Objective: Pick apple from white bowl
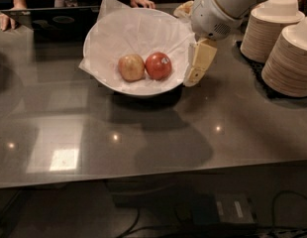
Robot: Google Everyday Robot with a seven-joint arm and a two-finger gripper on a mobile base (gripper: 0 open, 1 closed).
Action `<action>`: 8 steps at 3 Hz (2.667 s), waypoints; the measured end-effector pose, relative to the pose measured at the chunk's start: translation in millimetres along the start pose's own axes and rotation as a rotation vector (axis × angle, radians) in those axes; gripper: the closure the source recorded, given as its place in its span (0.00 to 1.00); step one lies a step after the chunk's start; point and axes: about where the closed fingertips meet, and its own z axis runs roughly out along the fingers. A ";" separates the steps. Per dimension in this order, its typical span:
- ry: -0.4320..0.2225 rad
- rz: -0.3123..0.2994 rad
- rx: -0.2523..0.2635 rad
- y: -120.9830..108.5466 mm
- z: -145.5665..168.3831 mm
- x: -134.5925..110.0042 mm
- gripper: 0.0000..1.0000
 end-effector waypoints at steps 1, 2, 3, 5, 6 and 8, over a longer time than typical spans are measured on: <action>-0.090 -0.054 -0.023 -19.9 26.8 -15.5 0.00; -0.091 -0.054 -0.022 -20.0 27.0 -15.6 0.00; -0.121 -0.061 -0.006 -27.4 38.0 -19.1 0.00; -0.157 -0.114 -0.008 -46.4 57.9 -33.5 0.18; -0.174 -0.130 -0.024 -52.4 70.7 -38.9 0.26; -0.215 -0.117 -0.096 -56.3 109.5 -39.0 0.25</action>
Offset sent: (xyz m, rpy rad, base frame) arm 0.0197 0.0244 -0.0063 0.0513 0.0000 0.0794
